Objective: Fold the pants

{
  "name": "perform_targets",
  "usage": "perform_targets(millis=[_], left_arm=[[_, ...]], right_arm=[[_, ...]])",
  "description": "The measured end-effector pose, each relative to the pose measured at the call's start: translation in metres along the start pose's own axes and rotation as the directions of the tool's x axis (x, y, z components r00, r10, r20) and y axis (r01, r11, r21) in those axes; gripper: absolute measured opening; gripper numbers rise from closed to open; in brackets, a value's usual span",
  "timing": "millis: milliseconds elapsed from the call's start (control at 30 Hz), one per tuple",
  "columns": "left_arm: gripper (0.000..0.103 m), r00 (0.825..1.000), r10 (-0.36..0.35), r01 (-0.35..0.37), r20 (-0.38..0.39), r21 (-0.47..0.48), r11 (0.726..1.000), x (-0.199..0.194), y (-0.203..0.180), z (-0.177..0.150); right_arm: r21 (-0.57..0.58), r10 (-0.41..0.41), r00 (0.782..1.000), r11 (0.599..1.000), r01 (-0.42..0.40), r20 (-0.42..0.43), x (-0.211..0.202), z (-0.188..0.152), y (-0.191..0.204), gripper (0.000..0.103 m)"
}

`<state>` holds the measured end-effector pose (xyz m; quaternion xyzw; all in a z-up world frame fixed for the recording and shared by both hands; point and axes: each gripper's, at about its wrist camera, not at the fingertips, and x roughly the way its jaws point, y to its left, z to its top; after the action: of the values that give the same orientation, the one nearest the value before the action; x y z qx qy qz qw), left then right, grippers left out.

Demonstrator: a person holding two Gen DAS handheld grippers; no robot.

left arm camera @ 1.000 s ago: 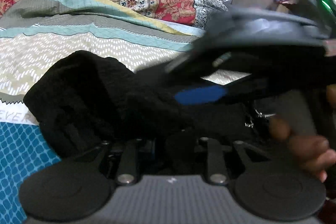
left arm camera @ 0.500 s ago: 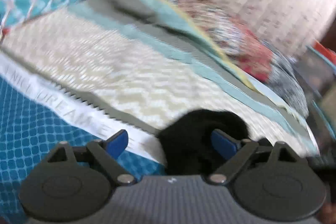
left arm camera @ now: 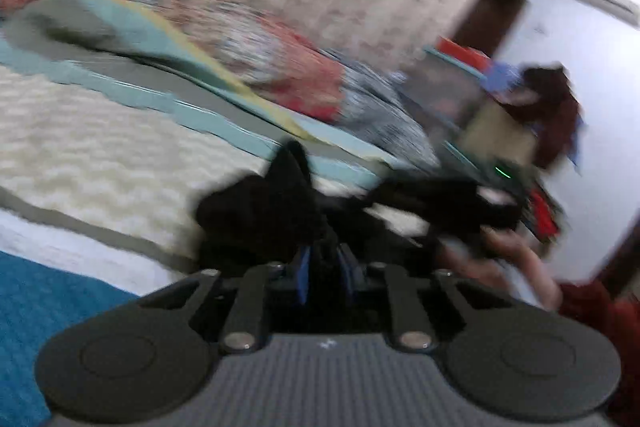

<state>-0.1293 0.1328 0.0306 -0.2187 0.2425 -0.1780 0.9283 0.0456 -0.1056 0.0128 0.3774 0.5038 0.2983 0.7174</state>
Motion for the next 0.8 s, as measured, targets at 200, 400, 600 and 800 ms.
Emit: perform_targets(millis=[200,400,600,800], left_arm=[[0.015,0.989,-0.014,0.030,-0.150,0.107,0.994,0.053,-0.041,-0.027],[0.015,0.984,-0.010,0.031,-0.176,0.115,0.993,0.057,-0.044,-0.029],[0.015,0.981,-0.005,0.029,-0.196,0.123,0.992,0.063,-0.051,-0.030],[0.017,0.977,0.022,0.015,-0.211,0.172,0.985,0.067,-0.065,-0.032]], right_arm=[[0.094,-0.050,0.998,0.994,0.047,0.031,-0.024,-0.005,-0.029,0.067],[0.151,0.016,0.994,0.988,-0.032,0.108,-0.073,-0.017,-0.051,0.089],[-0.002,-0.040,0.997,0.999,0.040,0.061,-0.065,-0.036,-0.038,0.091],[-0.261,-0.203,0.978,0.943,0.207,0.040,-0.032,-0.037,-0.005,0.022]])
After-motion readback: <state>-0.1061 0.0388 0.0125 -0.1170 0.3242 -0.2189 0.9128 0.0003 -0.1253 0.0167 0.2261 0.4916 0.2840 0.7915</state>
